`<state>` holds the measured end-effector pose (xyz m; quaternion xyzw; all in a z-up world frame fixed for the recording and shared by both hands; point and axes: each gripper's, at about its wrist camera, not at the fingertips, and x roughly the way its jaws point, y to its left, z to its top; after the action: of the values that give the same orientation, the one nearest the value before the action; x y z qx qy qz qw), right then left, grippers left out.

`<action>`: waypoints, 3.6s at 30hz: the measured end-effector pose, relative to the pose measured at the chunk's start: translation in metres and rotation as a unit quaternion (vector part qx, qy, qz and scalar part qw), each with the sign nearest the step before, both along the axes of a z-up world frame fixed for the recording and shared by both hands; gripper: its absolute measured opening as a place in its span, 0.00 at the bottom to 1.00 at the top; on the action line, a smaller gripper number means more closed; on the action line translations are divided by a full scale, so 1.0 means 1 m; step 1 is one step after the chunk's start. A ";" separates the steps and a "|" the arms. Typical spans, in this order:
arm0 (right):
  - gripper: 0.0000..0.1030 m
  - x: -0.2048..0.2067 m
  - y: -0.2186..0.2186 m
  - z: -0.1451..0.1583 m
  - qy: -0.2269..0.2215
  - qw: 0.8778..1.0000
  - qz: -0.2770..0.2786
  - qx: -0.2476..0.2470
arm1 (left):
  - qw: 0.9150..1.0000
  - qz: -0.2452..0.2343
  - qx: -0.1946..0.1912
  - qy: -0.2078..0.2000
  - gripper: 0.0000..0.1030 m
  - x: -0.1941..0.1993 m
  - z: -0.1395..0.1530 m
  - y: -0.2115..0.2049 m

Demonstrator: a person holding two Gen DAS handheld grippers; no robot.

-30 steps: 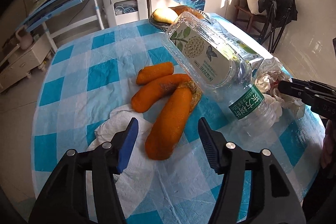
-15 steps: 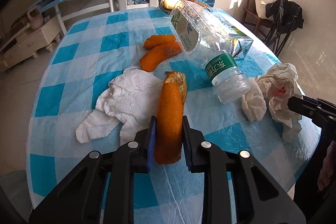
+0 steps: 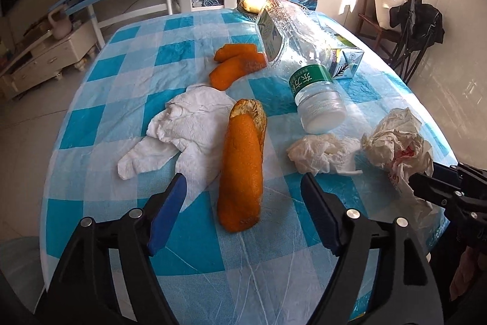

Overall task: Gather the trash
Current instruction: 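Grasp the long orange peel with the left gripper while the right grasps crumpled tissue, then carry the peel and tissue over the yellow basin and release both, then raise both open tools from the basin back toward the table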

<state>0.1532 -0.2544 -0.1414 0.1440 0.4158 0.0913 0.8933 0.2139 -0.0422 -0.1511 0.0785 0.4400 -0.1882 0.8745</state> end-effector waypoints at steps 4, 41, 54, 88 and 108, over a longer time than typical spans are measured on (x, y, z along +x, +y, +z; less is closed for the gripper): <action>0.37 0.001 -0.003 -0.001 -0.004 1.000 -0.008 0.004 | 1.000 0.003 -0.002 0.001 0.77 0.004 -0.001 -0.001; 0.20 -0.085 0.061 0.034 -0.067 0.994 0.083 0.000 | 0.996 0.023 -0.036 -0.075 0.20 -0.111 0.069 0.046; 0.24 -0.124 0.085 0.015 -0.002 0.990 0.137 -0.020 | 0.998 0.008 -0.037 -0.044 0.20 -0.149 0.056 0.049; 0.71 -0.137 0.069 0.033 -0.055 0.997 0.042 -0.030 | 0.998 0.020 0.013 -0.051 0.90 -0.214 0.038 0.049; 0.93 -0.145 0.096 0.057 -0.069 0.980 -0.010 -0.187 | 0.990 0.108 -0.010 -0.089 0.93 -0.222 0.053 0.087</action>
<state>0.0078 -0.1581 -0.0840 -0.0277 0.3612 0.0125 0.9320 -0.0076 0.0450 -0.0982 0.0385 0.3644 -0.0896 0.9261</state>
